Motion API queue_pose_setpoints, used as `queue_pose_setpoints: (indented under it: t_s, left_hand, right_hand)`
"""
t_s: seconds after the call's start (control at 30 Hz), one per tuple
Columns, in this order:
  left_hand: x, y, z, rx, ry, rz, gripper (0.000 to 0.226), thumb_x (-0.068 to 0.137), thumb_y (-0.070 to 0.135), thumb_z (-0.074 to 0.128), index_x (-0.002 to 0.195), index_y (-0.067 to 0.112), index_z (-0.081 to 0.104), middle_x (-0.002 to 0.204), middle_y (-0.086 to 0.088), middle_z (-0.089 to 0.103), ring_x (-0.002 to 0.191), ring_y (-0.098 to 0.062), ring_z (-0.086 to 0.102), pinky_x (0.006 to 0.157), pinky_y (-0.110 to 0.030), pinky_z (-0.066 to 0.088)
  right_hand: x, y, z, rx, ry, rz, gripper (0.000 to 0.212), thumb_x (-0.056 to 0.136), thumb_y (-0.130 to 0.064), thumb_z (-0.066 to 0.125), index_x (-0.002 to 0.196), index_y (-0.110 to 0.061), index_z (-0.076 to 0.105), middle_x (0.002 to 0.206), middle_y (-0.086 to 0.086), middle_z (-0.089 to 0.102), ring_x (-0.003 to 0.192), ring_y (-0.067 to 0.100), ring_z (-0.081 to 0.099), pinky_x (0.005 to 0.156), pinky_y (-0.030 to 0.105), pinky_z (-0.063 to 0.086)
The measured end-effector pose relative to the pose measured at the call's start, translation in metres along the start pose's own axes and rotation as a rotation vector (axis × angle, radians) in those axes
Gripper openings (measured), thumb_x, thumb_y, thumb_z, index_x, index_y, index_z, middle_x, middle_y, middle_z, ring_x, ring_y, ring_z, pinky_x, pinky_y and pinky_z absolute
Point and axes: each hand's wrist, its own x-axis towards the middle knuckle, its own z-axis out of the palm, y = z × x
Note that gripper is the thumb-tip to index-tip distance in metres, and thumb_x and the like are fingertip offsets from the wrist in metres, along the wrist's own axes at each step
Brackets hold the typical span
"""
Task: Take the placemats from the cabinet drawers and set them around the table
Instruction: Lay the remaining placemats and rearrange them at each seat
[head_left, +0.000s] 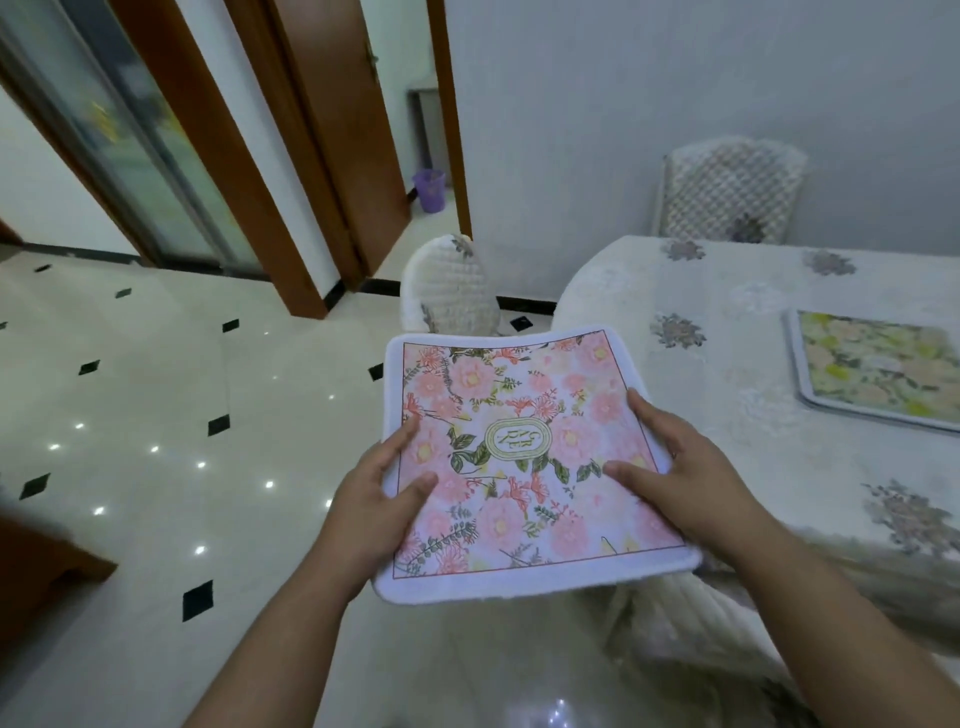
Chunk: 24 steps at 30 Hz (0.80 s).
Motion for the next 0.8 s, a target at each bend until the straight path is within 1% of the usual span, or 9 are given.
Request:
queue_pose_setpoints:
  t_s: [0.07,0.13,0.27,0.33,0.43,0.53,0.6,0.7,0.8]
  left_hand:
    - [0.045,-0.007,-0.004,-0.008,-0.055,0.024,0.06,0.091,0.025,0.075,0.14,0.051,0.052,0.134,0.028,0.057,0.11,0.015,0.059,0.08,-0.001,0.046]
    - [0.09,-0.012,-0.007,-0.011,-0.12,0.044,0.059,0.091,0.025,0.075,0.138,0.053,0.053,0.135,0.022,0.06,0.11,0.008,0.063,0.081,-0.006,0.05]
    - [0.176,-0.013,-0.014,-0.035,-0.282,0.104,0.059,0.091,0.024,0.075,0.131,0.062,0.053,0.129,0.023,0.063,0.103,0.008,0.066,0.076,-0.009,0.053]
    - [0.216,-0.012,-0.016,-0.025,-0.346,0.129,0.059,0.091,0.025,0.075,0.13,0.063,0.052,0.131,0.022,0.062,0.108,0.004,0.065,0.084,-0.014,0.054]
    - [0.269,-0.009,-0.014,0.012,-0.433,0.165,0.06,0.091,0.028,0.074,0.135,0.059,0.05,0.136,0.019,0.057,0.116,0.001,0.059,0.096,-0.024,0.05]
    - [0.31,-0.006,0.002,0.035,-0.509,0.2,0.06,0.092,0.03,0.073,0.137,0.06,0.048,0.136,0.017,0.056,0.115,0.005,0.056,0.097,-0.026,0.05]
    - [0.334,-0.004,0.019,0.037,-0.538,0.217,0.061,0.092,0.03,0.073,0.136,0.062,0.046,0.137,0.015,0.055,0.113,0.005,0.057,0.092,-0.022,0.051]
    - [0.368,-0.003,0.048,0.028,-0.559,0.232,0.062,0.093,0.029,0.072,0.14,0.058,0.044,0.143,0.011,0.053,0.12,-0.008,0.059,0.098,-0.029,0.051]
    - [0.4,-0.003,0.082,0.058,-0.555,0.241,0.062,0.093,0.029,0.072,0.141,0.057,0.043,0.142,0.007,0.052,0.123,-0.014,0.057,0.106,-0.04,0.049]
  right_hand:
    - [0.022,-0.004,0.009,-0.039,0.054,0.018,0.085,0.082,-0.039,0.081,0.152,-0.046,0.034,0.137,-0.025,0.046,0.11,-0.016,0.049,0.085,0.001,0.035]
    - [0.042,-0.008,0.017,-0.092,0.118,0.043,0.086,0.082,-0.039,0.081,0.154,-0.044,0.032,0.137,-0.023,0.045,0.117,-0.004,0.045,0.095,0.015,0.035]
    - [0.072,-0.021,0.035,-0.103,0.262,0.129,0.086,0.083,-0.04,0.08,0.154,-0.043,0.032,0.137,-0.021,0.044,0.12,0.002,0.046,0.1,0.023,0.038]
    - [0.086,-0.028,0.044,-0.101,0.316,0.177,0.086,0.083,-0.04,0.08,0.154,-0.044,0.032,0.136,-0.02,0.045,0.119,0.004,0.048,0.1,0.025,0.039]
    - [0.107,-0.036,0.054,-0.111,0.399,0.237,0.088,0.083,-0.04,0.08,0.155,-0.043,0.03,0.135,-0.019,0.044,0.118,0.004,0.047,0.099,0.026,0.039]
    - [0.128,-0.037,0.054,-0.165,0.438,0.274,0.088,0.084,-0.037,0.08,0.156,-0.04,0.029,0.132,-0.018,0.043,0.117,0.001,0.043,0.097,0.021,0.035]
    - [0.146,-0.034,0.047,-0.203,0.461,0.288,0.089,0.084,-0.037,0.08,0.156,-0.039,0.028,0.132,-0.017,0.043,0.116,0.001,0.041,0.096,0.02,0.034]
    - [0.178,-0.02,0.032,-0.231,0.482,0.308,0.09,0.084,-0.04,0.079,0.157,-0.038,0.026,0.134,-0.019,0.043,0.12,0.0,0.04,0.097,0.021,0.033]
    - [0.212,0.001,0.016,-0.262,0.475,0.322,0.092,0.084,-0.043,0.078,0.158,-0.037,0.024,0.13,-0.02,0.041,0.117,-0.001,0.037,0.097,0.021,0.031]
